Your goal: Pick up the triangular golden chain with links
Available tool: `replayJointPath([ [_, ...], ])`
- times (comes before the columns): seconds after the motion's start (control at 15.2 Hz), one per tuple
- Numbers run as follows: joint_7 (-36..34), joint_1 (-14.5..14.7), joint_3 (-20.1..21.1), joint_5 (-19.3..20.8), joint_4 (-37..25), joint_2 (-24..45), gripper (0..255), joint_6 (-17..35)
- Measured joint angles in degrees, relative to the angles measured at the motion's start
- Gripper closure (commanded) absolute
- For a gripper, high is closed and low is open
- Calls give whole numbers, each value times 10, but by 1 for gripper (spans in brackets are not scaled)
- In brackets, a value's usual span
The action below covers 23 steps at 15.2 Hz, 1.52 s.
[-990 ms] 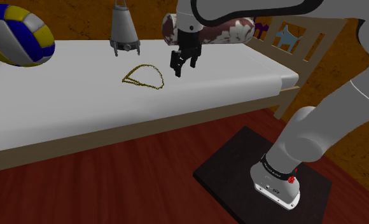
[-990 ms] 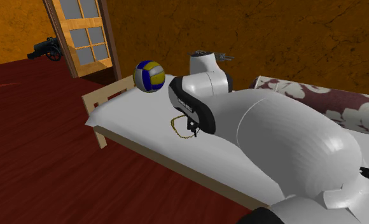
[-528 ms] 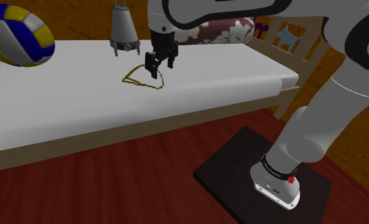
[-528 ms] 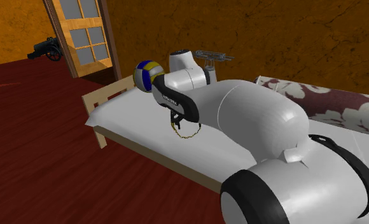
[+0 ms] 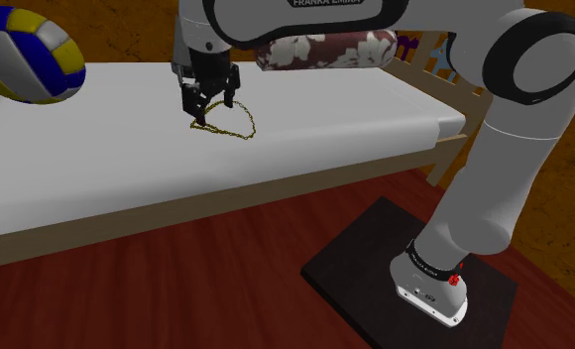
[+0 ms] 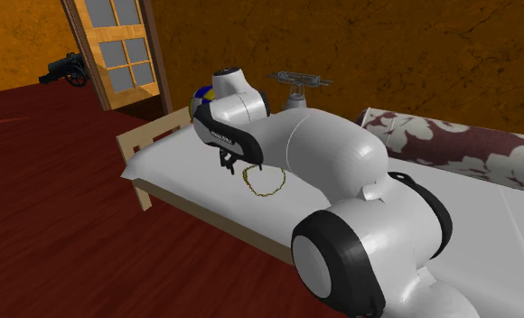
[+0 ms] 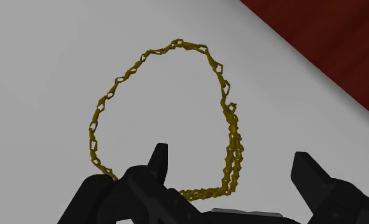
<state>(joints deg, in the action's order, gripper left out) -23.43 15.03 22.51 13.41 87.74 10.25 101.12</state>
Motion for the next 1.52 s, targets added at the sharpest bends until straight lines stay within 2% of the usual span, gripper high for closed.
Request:
replayJointPath([
  [0.46,-11,1,0,5,40,6,0,45],
  [0.53,-11,1,0,5,44,5,255,49],
  [1.19,-11,0,0,5,49,4,255,53],
  [1.52,-6,2,1,4,17,5,255,22],
])
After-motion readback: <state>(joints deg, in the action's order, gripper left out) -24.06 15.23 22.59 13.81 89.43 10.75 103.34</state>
